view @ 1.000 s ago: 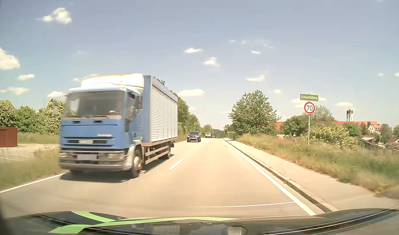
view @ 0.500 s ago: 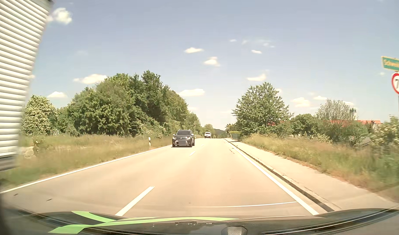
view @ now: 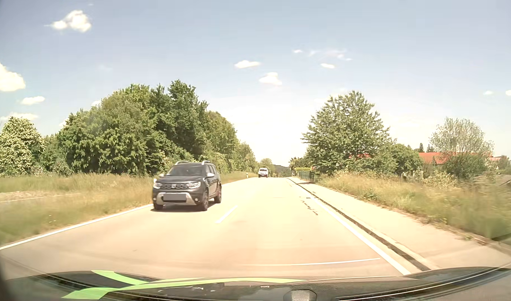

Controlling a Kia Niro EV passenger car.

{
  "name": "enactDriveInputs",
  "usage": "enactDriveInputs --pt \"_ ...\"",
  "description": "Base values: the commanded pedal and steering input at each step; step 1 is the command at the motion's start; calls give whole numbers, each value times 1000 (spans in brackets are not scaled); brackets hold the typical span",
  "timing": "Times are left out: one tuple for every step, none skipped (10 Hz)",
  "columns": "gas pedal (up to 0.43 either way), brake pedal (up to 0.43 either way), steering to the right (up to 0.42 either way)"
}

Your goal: Follow the waypoints while adhering to traffic rules and regulations

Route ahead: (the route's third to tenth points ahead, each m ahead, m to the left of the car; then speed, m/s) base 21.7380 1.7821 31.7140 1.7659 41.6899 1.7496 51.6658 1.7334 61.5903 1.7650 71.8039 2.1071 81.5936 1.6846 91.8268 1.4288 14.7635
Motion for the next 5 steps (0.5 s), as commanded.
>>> enactDriveInputs --pt "228 0 0" --pt "228 0 1" --pt "240 0 1" --pt "240 0 1" --pt "240 0 1"
